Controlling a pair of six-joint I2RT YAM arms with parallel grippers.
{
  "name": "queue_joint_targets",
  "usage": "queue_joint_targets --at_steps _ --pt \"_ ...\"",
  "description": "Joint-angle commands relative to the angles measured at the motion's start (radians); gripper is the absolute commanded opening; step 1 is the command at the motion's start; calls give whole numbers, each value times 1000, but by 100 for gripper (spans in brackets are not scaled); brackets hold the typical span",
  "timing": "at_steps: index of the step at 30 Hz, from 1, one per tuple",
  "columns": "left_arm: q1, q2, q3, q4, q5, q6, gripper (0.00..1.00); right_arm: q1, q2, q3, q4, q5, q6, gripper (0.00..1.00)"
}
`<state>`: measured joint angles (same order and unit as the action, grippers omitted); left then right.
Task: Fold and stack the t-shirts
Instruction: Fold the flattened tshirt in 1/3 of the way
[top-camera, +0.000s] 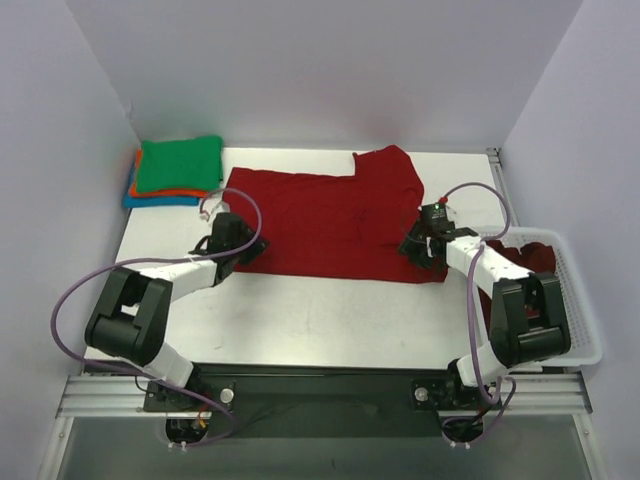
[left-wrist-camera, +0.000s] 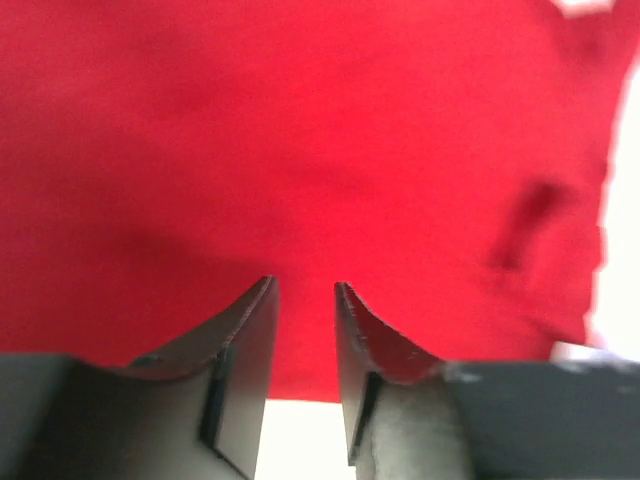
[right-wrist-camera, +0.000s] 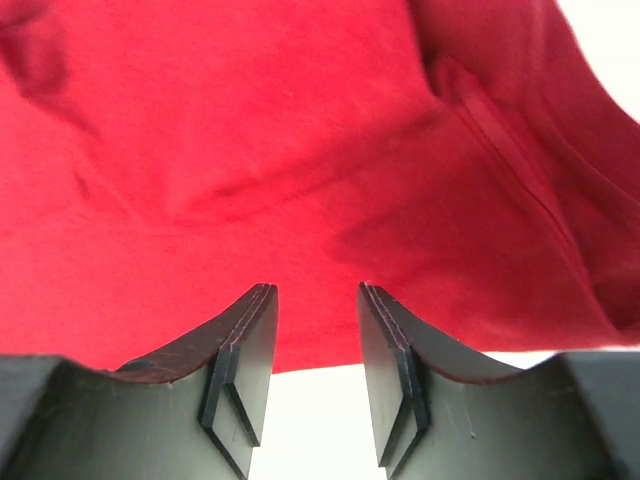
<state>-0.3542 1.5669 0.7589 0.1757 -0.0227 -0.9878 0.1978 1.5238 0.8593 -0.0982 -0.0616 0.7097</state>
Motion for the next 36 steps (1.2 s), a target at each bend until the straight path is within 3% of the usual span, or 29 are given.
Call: queue_joint_targets --at_steps 1,6,10,14,18,31,36 --pt "33 -60 -82 -45 -68 14 42 0 -59 -31 -61 89 13 40" --pt "81 -143 -158 -85 -86 -2 46 -15 -80 -58 -103 108 28 44" --pt "83 -270 -220 -209 -236 -37 55 -15 -197 -147 -113 135 40 47" --pt "92 -335 -250 -306 -359 -69 56 -15 -249 -203 -121 161 57 55" --pt "138 -285 -266 -257 -347 -77 51 -34 -211 -203 -120 160 40 55" --pt "238 -136 -297 -59 -256 -78 50 -121 -120 -192 -84 192 25 55" --pt "241 -122 -287 -79 -276 -68 39 -124 -96 -183 -77 201 24 54"
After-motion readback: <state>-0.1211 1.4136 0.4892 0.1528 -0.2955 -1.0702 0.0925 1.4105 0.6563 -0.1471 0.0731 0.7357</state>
